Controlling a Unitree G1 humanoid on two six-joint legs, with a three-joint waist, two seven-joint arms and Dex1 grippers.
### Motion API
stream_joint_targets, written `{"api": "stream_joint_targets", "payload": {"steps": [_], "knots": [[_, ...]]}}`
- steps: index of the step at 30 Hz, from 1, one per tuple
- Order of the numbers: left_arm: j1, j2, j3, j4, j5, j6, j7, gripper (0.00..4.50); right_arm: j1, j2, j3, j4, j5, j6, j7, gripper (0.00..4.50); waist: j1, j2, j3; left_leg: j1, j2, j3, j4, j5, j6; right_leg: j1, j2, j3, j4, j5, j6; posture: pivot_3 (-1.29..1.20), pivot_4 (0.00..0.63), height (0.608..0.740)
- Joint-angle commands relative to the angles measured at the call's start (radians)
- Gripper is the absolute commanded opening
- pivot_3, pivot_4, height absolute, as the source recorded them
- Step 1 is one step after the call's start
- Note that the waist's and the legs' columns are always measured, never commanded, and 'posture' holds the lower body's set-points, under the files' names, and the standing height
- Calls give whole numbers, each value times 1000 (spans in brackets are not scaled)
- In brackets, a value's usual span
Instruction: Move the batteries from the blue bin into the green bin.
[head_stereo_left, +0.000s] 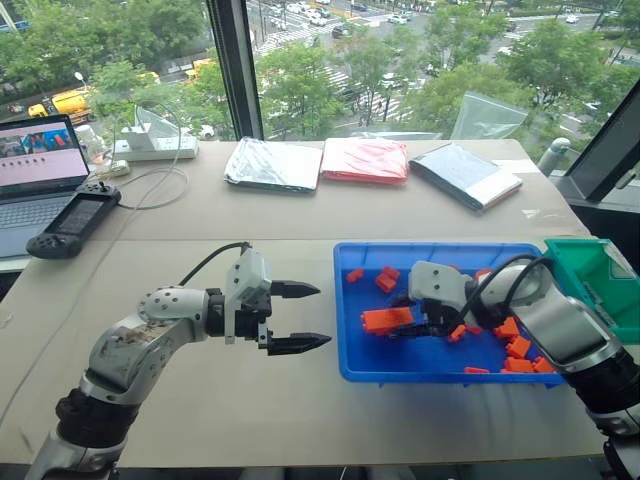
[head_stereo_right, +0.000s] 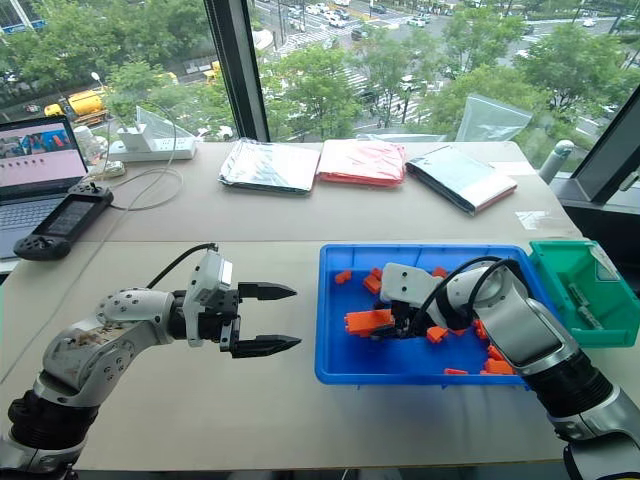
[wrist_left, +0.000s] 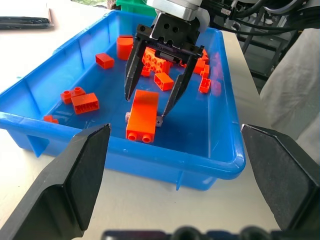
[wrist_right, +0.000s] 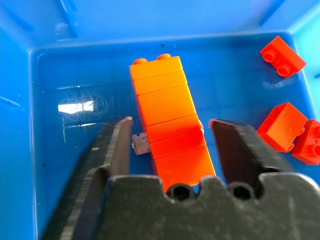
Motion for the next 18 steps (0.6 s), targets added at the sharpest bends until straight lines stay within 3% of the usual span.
{"api": "stream_joint_targets", "payload": {"steps": [1,2,6,9,14,18], "knots": [[-11,-5,9,-34,2,-22,4,4500,-12,-7,-37,-18,-9,2,-1,1168,1,0,0,0,0,0,0,0,0,0,0,0,0,0,0,0,150,740],[-11,-6,9,-34,2,-23,4,4500,-10,-8,-42,-23,-7,5,-2,838,2,0,0,0,0,0,0,0,0,0,0,0,0,0,0,0,150,740],[-10,-7,8,-32,5,-24,4,4500,-4,-22,-84,-51,12,20,-12,838,5,0,0,0,0,0,0,0,0,0,0,0,0,0,0,0,150,740],[-10,-6,9,-30,8,-27,5,4500,6,-63,-215,-103,80,78,-20,838,9,0,0,-1,0,0,0,0,0,-1,0,0,0,0,0,0,150,740],[-14,-10,8,-28,9,-27,6,4500,33,-67,-222,-118,76,92,-39,838,11,-1,0,0,0,0,0,0,0,0,0,0,0,0,0,0,150,740],[-18,-15,2,-25,14,-27,4,4500,38,-45,-195,-117,84,84,-16,1806,8,-1,0,-1,0,0,0,0,0,-1,0,0,0,0,0,0,150,740]]}}
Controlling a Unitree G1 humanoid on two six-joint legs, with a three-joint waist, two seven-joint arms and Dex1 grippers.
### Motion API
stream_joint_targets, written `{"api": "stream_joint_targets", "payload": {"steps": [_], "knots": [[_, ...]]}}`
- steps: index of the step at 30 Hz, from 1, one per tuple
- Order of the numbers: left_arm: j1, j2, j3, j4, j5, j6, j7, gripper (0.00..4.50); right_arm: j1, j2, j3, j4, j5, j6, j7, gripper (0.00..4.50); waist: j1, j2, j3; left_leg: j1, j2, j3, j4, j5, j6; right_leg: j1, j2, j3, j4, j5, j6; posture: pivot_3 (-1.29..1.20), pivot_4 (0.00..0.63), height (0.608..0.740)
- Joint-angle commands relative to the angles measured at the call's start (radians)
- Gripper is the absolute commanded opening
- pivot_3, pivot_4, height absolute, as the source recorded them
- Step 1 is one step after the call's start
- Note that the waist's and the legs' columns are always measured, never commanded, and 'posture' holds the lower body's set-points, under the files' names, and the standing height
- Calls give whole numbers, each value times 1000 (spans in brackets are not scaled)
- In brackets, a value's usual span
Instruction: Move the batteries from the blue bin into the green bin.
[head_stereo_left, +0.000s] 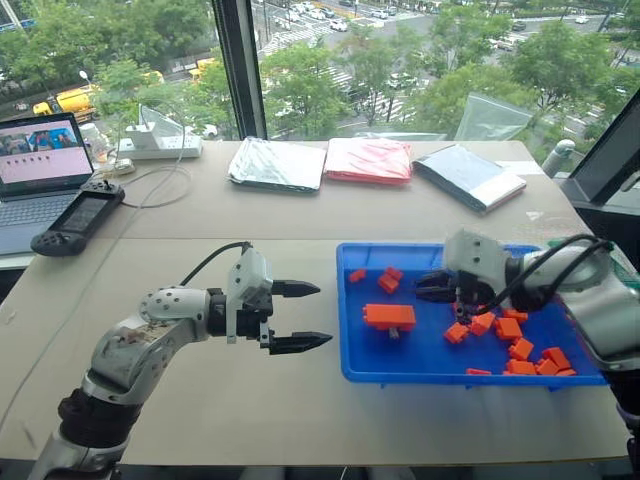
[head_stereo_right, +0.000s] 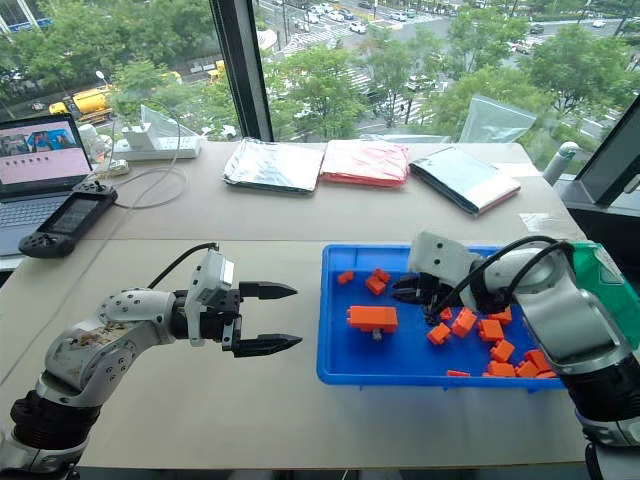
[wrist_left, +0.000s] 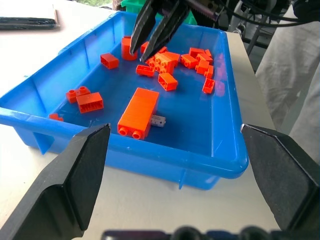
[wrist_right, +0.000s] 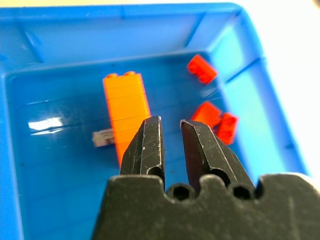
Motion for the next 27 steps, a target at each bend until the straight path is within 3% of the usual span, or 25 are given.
{"api": "stream_joint_targets", "payload": {"steps": [1,8,23,27], "knots": [[-17,-5,4,-24,4,-26,-3,4500,-13,13,0,-18,21,-7,16,2221,-1,0,0,0,0,0,0,0,0,0,0,0,0,0,0,0,150,740],[-22,-8,9,-38,-5,-7,6,4500,-57,72,111,114,-84,-89,3,4473,-1,0,0,0,0,0,0,0,0,0,0,0,0,0,0,0,150,740],[-11,-1,14,-57,-16,8,31,4500,-57,153,149,219,-132,-101,-4,4473,0,0,0,0,0,0,0,0,0,-1,0,0,0,0,0,0,150,740],[-15,-1,13,-57,-18,9,34,4500,-53,149,152,216,-132,-87,2,3407,0,0,0,0,0,0,0,0,0,-1,0,0,0,0,0,0,150,740]]}}
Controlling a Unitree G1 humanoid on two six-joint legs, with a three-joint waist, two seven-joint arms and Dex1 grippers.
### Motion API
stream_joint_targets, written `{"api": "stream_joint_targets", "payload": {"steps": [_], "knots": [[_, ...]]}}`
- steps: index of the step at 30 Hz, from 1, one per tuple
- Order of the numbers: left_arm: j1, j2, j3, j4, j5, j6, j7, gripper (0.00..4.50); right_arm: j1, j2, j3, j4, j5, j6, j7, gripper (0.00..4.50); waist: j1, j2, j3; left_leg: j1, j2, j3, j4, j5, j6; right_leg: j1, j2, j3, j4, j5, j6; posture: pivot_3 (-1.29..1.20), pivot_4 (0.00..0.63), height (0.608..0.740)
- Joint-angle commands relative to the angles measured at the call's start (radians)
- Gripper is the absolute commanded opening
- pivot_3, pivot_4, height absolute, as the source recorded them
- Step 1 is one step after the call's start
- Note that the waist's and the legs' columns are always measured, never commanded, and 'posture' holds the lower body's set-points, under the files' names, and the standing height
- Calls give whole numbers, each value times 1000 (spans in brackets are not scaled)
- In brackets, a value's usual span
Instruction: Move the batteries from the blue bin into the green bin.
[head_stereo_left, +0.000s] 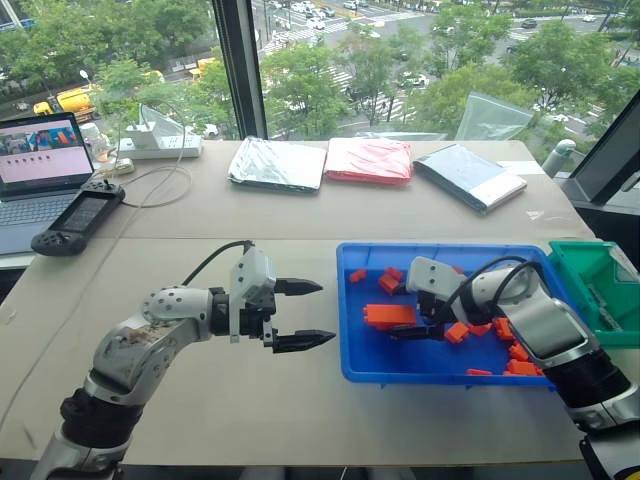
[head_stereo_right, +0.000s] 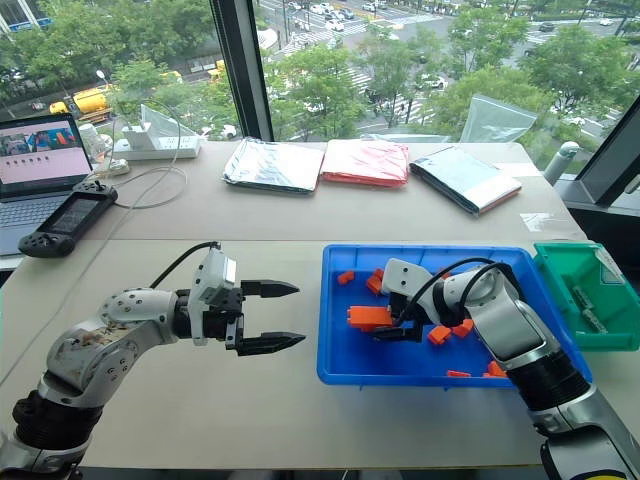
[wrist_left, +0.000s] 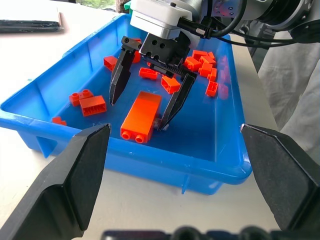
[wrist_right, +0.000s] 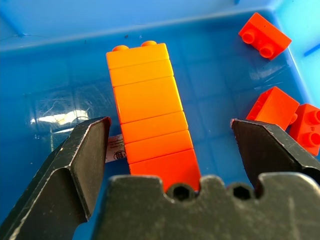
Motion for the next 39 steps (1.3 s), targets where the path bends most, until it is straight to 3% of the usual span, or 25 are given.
{"api": "stream_joint_targets", "payload": {"steps": [1,6,9,17,20,23,25,26,32,39], "knots": [[-13,5,15,-44,-14,0,5,4500,1,-7,-10,-20,-2,13,11,3099,0,0,0,0,0,0,0,0,0,0,0,0,0,0,0,0,150,740],[-19,5,17,-43,-18,4,8,4500,12,-4,-4,-33,-7,21,11,1490,0,0,0,0,0,0,0,0,0,0,0,0,0,0,0,0,150,740],[-21,9,15,-41,-21,4,5,4500,18,-4,-18,-63,2,36,3,1487,0,0,0,0,0,0,0,0,0,0,0,0,0,0,0,0,150,740],[-13,13,16,-43,-21,0,4,4500,5,-41,-222,-196,123,181,-43,1487,1,0,0,0,0,0,0,0,0,0,0,0,0,0,0,0,150,740],[-9,12,16,-46,-20,0,8,4500,32,-102,-356,-186,97,245,-141,1487,4,0,0,0,0,0,0,0,0,0,0,0,0,0,0,0,150,740],[-8,9,12,-51,-21,2,12,4500,96,-152,-406,-156,33,263,-241,1487,13,0,0,-1,-1,0,0,0,0,0,-1,0,0,0,0,0,150,740],[-8,9,10,-53,-22,5,13,4500,124,-123,-451,-149,46,251,-290,1487,11,0,0,0,-1,0,0,0,0,1,-1,0,-1,0,0,0,150,740],[-9,10,9,-52,-22,6,12,4500,135,-116,-463,-162,59,252,-294,2288,9,0,0,0,0,0,0,0,0,0,-1,0,-1,0,0,0,150,740],[-17,12,6,-43,-23,7,3,4500,111,-61,-436,-305,166,325,-281,4137,-14,0,0,0,0,2,-1,0,0,-1,1,2,1,0,0,0,150,740],[-23,9,2,-33,-15,2,-1,4500,175,-20,-274,-447,261,383,-230,4137,2,0,0,0,0,0,-1,0,0,0,0,1,0,0,0,0,150,740]]}}
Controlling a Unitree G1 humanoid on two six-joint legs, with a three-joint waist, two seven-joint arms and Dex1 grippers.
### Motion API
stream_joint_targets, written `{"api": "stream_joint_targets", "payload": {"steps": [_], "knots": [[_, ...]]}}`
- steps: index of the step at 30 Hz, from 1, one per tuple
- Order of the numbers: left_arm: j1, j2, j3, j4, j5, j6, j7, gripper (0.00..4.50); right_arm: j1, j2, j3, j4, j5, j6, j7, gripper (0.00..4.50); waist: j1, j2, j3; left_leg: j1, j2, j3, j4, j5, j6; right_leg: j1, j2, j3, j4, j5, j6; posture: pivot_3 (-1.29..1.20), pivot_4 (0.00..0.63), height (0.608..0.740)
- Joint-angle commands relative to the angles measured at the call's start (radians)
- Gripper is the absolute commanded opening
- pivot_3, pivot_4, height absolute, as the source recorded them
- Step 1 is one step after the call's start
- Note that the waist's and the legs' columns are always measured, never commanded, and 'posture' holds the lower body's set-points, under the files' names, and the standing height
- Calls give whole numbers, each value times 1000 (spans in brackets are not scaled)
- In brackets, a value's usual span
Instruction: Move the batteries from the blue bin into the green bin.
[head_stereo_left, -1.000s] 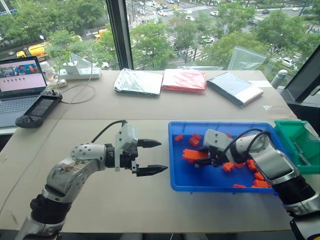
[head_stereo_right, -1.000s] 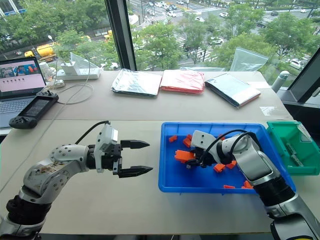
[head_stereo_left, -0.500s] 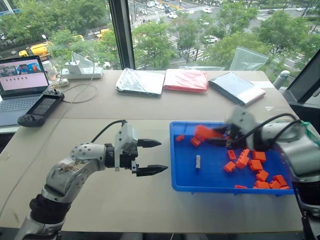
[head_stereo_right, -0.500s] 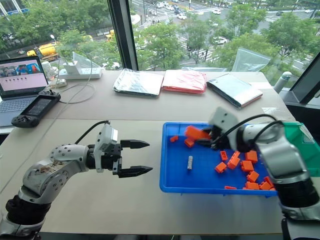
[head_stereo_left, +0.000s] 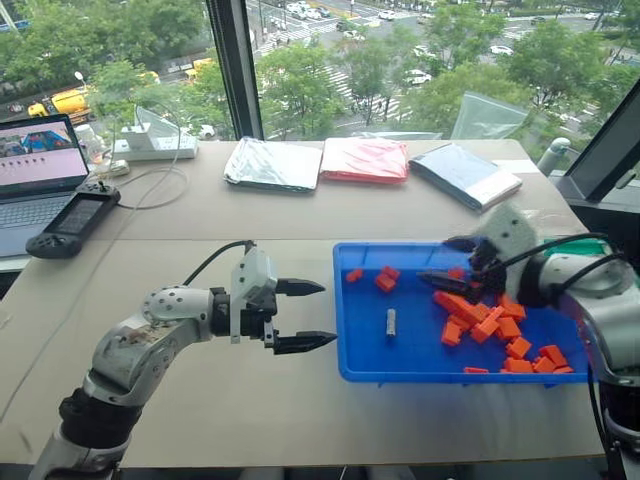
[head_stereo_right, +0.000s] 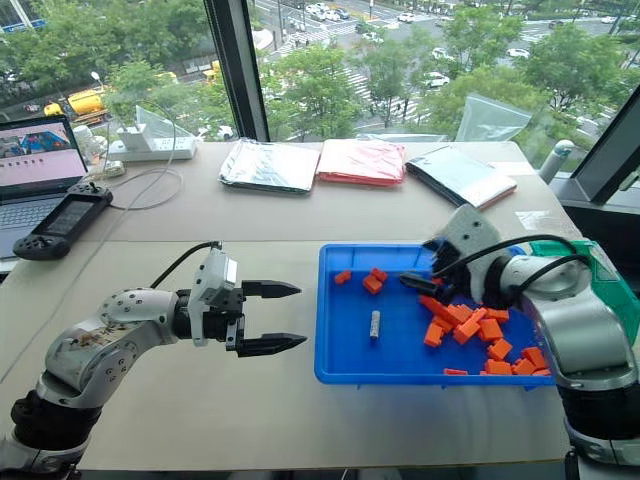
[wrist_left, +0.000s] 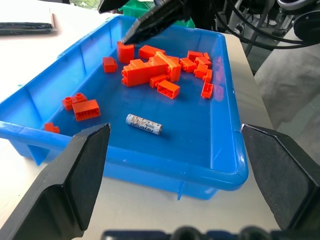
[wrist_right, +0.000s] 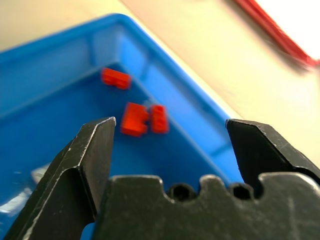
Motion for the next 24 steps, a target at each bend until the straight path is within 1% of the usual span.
{"api": "stream_joint_targets", "payload": {"steps": [1,5,8,11,16,21,24], "knots": [[-18,2,7,-18,-2,-9,-5,4500,52,-1,85,-79,37,6,33,4137,8,0,0,0,0,0,0,0,0,0,0,0,0,0,0,0,150,740],[-18,1,7,-18,-2,-9,-4,4500,50,1,161,-30,1,-43,34,4137,5,0,0,0,-1,0,1,0,0,0,-1,-1,-1,0,0,0,150,740],[-21,-3,4,-16,3,-11,1,4500,24,-12,190,71,-51,-127,44,4137,4,0,0,0,-1,0,1,0,0,0,0,-1,0,0,0,0,150,740],[-21,-6,5,-16,4,-12,4,4500,4,-31,225,165,-97,-215,76,4137,3,0,0,1,-1,0,1,0,0,1,1,-1,0,0,0,0,150,740],[-14,-5,11,-23,-5,-8,5,4500,-34,-10,272,283,-129,-308,138,4137,1,0,0,1,0,0,0,0,0,1,1,-1,0,0,0,0,150,740],[-12,-3,17,-28,-9,-4,13,4500,-57,10,319,351,-141,-355,207,4137,2,0,0,1,0,0,0,0,0,1,1,-1,0,0,0,0,150,740],[-7,-3,17,-35,-10,-2,19,4500,-74,20,326,403,-161,-373,216,4137,2,0,0,1,0,0,1,0,0,1,0,-1,0,0,0,0,150,740]]}}
